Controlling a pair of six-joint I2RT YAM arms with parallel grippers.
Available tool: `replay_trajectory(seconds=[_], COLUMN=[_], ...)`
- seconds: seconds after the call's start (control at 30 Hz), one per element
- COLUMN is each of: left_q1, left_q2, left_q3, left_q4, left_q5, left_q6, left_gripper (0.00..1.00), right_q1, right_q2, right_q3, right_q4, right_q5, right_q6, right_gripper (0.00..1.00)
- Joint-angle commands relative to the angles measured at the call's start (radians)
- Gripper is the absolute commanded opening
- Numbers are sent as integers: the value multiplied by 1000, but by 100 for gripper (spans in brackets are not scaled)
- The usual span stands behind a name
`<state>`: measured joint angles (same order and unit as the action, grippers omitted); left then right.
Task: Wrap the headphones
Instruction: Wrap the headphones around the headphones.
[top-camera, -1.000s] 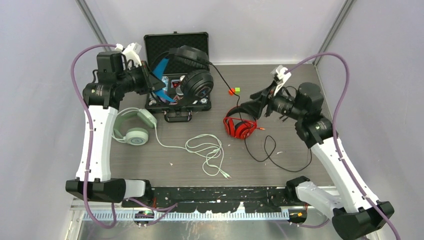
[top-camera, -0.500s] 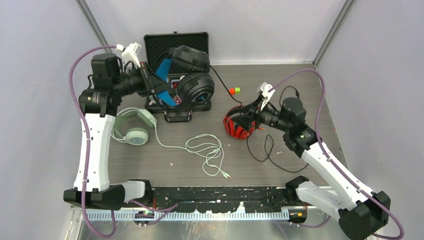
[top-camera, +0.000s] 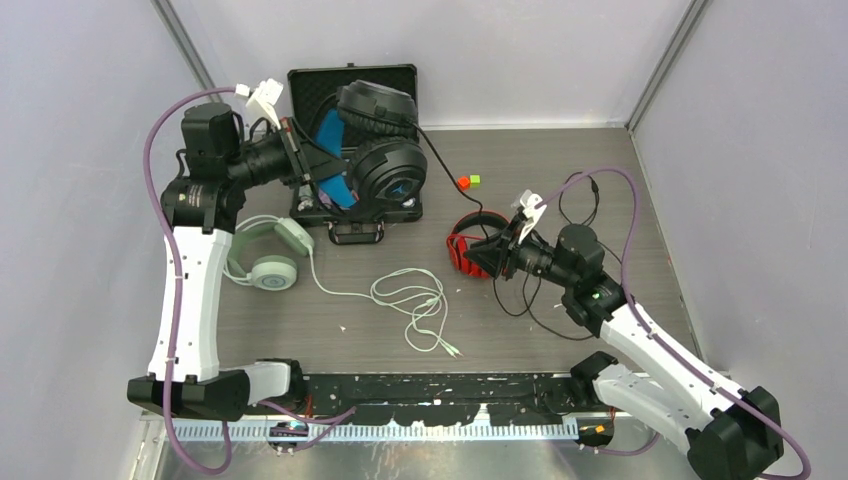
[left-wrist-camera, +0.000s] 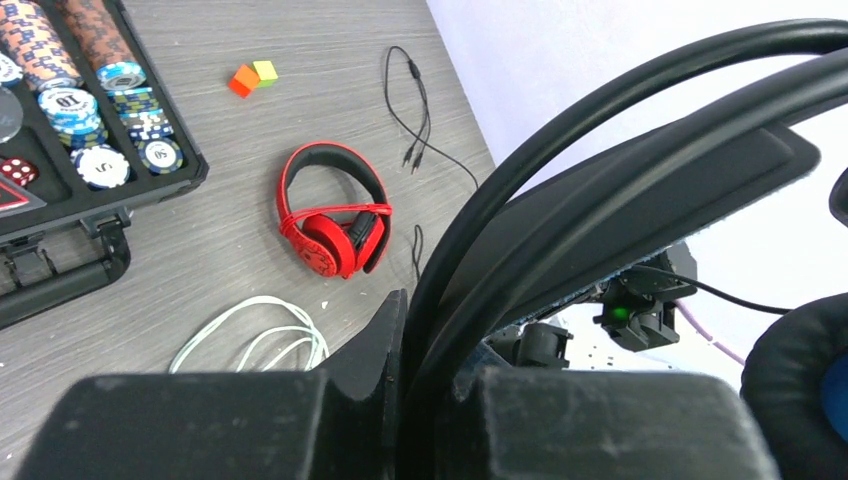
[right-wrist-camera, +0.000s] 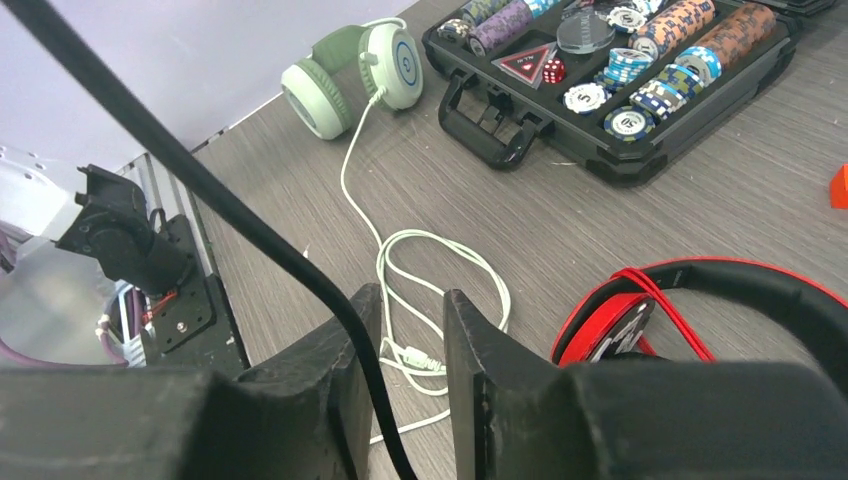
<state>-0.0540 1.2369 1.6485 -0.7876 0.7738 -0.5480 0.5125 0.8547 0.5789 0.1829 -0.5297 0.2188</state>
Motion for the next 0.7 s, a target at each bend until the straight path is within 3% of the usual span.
replay_trajectory(seconds=[0.0,0.1,0.17,0.33,0.67], left_q1=[-2,-3,-3,-47,-285], left_q2=[-38,-38,-33,1,21], left_q3=[-1,-14,-27,-36,-37], left_q4=[118,165,193,201,170], left_q5=[90,119,142,220,223], left_q6=[-79,-107,-121,-112,-45], left_gripper=[0,0,0,0,0], right_q1=[6,6,6,6,15], right_q2=[-38,-34,-21,27,113], right_q3=[-21,-30,-23,22,49], right_q4=[107,143,163,172,272], right_q5=[38,37,40,36,8], right_q6=[25,44,51,44,94], right_gripper=[28,8,1,0,1])
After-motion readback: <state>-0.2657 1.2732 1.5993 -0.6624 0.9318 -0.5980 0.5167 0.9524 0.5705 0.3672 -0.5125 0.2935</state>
